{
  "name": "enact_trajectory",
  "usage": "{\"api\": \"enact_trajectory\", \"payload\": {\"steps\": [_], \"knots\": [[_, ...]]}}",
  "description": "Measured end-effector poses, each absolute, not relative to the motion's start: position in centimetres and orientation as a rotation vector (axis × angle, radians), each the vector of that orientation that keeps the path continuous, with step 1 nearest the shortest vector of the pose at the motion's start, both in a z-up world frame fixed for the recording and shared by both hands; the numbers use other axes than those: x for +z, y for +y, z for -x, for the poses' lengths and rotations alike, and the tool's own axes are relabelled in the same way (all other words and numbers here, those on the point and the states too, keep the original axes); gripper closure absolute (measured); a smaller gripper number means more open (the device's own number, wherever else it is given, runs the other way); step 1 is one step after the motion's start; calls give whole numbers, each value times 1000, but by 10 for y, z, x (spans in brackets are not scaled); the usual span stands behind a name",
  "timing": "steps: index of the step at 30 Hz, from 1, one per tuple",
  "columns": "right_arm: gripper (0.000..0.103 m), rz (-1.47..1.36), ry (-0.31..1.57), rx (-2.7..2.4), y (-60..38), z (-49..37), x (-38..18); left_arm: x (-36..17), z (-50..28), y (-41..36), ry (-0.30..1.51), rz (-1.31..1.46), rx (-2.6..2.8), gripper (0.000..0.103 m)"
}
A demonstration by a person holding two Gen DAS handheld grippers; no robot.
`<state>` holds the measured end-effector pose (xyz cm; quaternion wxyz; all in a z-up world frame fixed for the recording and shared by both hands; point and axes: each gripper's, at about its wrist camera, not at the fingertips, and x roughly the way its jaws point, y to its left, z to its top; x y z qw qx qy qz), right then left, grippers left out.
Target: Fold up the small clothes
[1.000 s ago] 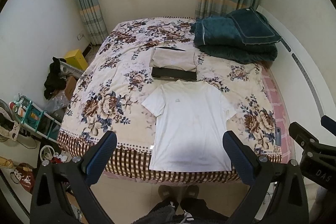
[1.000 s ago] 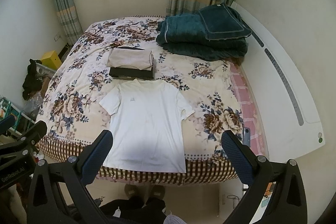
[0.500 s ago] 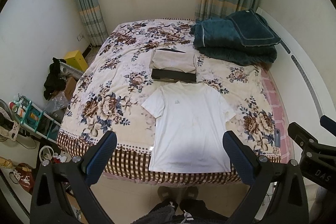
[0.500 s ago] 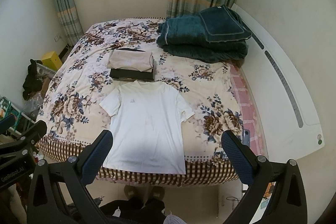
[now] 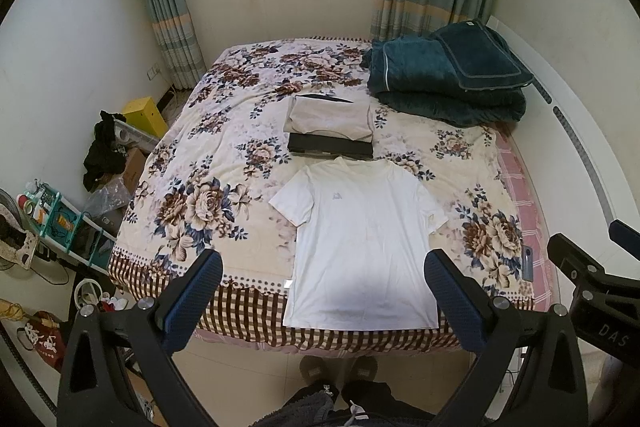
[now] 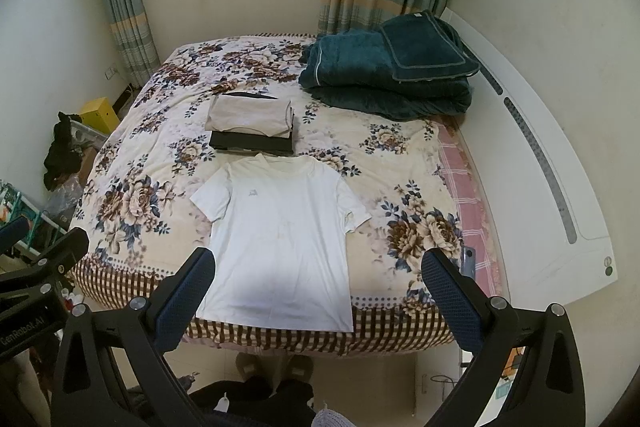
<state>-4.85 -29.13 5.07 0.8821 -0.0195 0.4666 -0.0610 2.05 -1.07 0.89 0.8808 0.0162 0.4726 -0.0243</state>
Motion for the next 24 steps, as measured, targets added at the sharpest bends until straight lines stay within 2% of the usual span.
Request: {"api": "enact_trajectory", "payload": {"steps": [24], "knots": [[0, 43, 968, -130, -290, 52, 50, 17, -27, -17, 982, -28, -54, 0]]}}
